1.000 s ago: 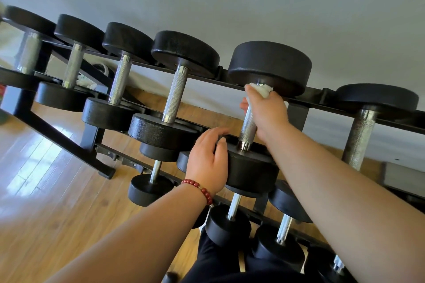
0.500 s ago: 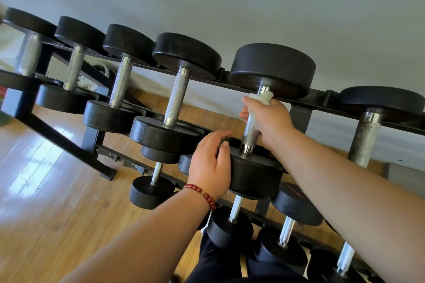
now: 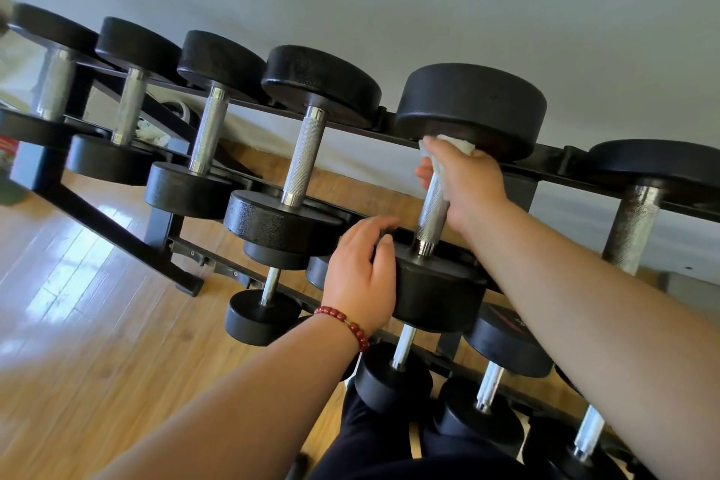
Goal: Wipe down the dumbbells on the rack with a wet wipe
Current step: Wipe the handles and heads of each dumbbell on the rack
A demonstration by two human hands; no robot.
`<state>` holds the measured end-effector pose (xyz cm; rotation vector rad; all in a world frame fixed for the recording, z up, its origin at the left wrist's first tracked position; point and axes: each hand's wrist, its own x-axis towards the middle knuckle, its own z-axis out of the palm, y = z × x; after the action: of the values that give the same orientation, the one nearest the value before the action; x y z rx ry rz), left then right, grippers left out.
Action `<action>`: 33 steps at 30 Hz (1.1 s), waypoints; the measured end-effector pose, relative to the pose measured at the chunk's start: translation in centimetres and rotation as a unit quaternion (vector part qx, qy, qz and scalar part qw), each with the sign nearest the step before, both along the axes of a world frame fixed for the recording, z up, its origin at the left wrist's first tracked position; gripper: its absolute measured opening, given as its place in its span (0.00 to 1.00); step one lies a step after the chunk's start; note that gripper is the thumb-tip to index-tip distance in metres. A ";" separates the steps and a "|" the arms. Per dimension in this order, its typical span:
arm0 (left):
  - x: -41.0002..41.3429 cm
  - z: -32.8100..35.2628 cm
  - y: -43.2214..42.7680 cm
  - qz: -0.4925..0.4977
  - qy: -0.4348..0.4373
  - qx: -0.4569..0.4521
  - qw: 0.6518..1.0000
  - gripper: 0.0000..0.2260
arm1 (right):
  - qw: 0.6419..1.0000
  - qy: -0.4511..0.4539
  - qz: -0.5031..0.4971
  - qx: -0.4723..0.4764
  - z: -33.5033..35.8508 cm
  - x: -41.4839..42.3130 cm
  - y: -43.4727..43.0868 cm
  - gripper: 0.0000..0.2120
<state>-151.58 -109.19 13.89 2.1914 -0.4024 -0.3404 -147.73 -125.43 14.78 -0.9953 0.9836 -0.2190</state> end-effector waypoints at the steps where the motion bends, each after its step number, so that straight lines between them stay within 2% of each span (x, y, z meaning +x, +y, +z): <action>1: 0.0 0.0 0.0 -0.001 0.000 0.001 1.000 0.20 | 1.000 0.006 0.004 -0.006 -0.1 -0.1 0.3 0.08; 6: 0.1 0.1 0.0 -0.003 0.001 -0.005 1.000 0.19 | 0.984 0.045 0.166 -0.057 -1.5 -2.6 1.0 0.11; 12: 0.1 0.2 0.1 -0.004 -0.003 -0.004 1.000 0.19 | 0.985 0.018 0.164 -0.043 -1.4 -2.7 1.1 0.10; 15: 0.1 0.4 0.1 -0.009 -0.007 -0.007 1.000 0.15 | 0.967 0.056 0.242 -0.052 -1.6 -4.1 1.6 0.19; 18: 0.0 0.2 0.0 -0.005 -0.003 -0.001 1.000 0.18 | 0.934 0.092 0.330 -0.101 -1.2 -4.8 0.9 0.25; 21: 0.0 0.1 0.0 -0.008 -0.006 0.010 1.000 0.21 | 0.936 0.103 0.333 -0.047 -1.1 -4.9 0.3 0.27; 24: 0.0 0.2 0.0 -0.006 -0.006 0.012 1.000 0.21 | 0.950 0.048 0.307 0.023 -1.4 -5.6 -0.9 0.20; 30: 0.1 0.1 0.0 -0.005 -0.011 0.017 1.000 0.20 | 0.924 0.054 0.357 -0.125 -2.1 -5.8 -0.9 0.16; 33: 0.0 0.1 0.0 -0.007 -0.012 0.013 1.000 0.20 | 0.898 0.085 0.396 -0.173 -2.4 -6.1 0.0 0.22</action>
<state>-151.55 -109.24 14.00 2.2211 -0.4284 -0.3294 -153.79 -125.43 12.34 -1.6865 0.6286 0.3951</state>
